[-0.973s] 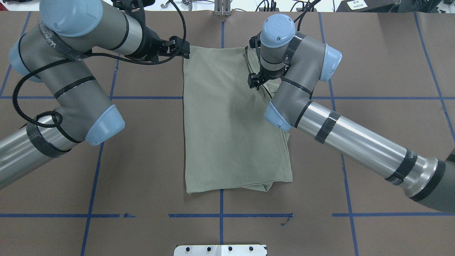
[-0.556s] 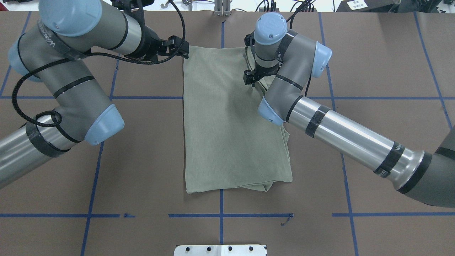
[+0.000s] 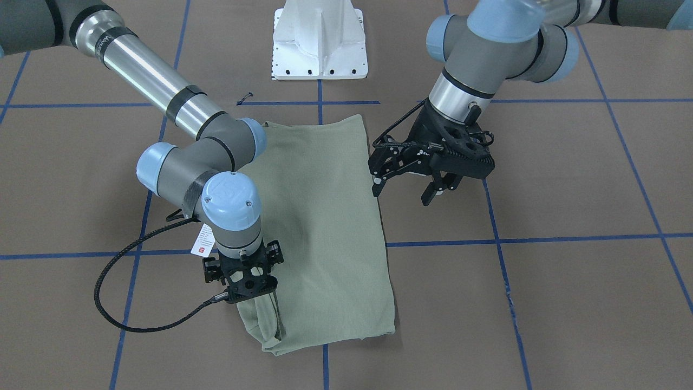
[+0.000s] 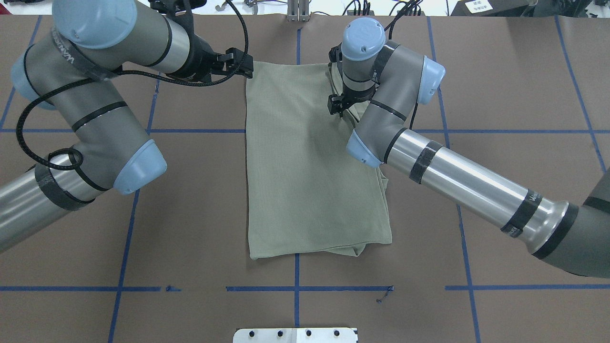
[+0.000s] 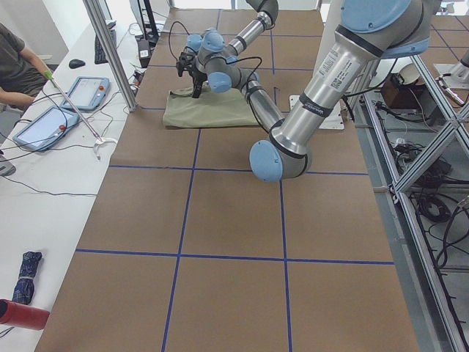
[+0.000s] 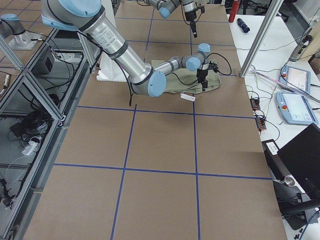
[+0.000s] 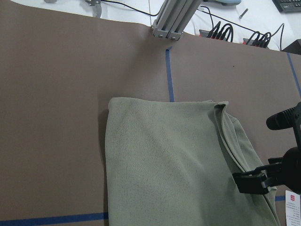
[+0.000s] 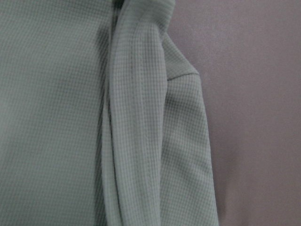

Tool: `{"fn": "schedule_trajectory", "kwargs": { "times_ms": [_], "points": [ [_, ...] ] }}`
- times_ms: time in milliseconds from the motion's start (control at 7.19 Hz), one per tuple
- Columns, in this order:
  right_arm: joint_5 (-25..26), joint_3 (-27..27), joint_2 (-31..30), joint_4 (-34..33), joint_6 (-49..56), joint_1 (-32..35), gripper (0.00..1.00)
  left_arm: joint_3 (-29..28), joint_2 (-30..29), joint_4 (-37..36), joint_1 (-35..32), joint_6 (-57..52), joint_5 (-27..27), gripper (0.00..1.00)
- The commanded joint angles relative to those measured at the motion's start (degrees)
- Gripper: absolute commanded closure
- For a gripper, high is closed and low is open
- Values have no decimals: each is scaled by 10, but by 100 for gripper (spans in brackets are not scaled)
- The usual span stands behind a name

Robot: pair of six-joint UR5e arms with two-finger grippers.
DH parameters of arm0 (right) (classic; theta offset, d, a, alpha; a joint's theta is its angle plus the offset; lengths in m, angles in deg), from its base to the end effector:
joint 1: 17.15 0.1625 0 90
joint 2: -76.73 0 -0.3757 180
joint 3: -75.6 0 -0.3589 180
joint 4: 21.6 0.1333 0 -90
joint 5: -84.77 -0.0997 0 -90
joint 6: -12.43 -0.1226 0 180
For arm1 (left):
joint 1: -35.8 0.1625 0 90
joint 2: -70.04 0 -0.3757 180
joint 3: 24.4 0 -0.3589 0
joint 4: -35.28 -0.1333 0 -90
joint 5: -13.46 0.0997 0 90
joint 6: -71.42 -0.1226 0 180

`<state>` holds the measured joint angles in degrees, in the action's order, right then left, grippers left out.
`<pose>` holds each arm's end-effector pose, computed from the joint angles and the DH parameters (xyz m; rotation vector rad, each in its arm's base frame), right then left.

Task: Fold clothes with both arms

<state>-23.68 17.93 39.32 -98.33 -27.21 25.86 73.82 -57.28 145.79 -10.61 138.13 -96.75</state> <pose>-0.5077 -0.6028 0.3083 0.2079 -0.6265 -0.2178 0.3649 -0.5152 0.1607 0.3947 1.1134 -0.1523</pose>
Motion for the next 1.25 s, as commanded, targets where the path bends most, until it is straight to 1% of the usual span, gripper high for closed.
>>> {"fn": "schedule_trajectory", "kwargs": {
  "times_ms": [0, 139, 417, 834, 973, 1112],
  "points": [
    [-1, 12, -1, 0, 15, 5, 0, 1, 1, 0, 0, 0, 0, 0],
    [-3, 15, -1, 0, 27, 15, 0, 0, 0, 0, 0, 0, 0, 0],
    [-25, 32, -3, 0, 63, 43, 0, 0, 0, -1, 1, 0, 0, 0],
    [-26, 39, 0, 0, 67, 51, 0, 0, 0, -1, 0, 0, 0, 0],
    [-37, 29, 1, 0, 64, 53, 0, 0, 1, -3, 0, 1, -1, 0],
    [-43, 3, -1, -3, 61, 54, 0, 0, 9, -3, 4, 8, -6, 0]
  ]
}}
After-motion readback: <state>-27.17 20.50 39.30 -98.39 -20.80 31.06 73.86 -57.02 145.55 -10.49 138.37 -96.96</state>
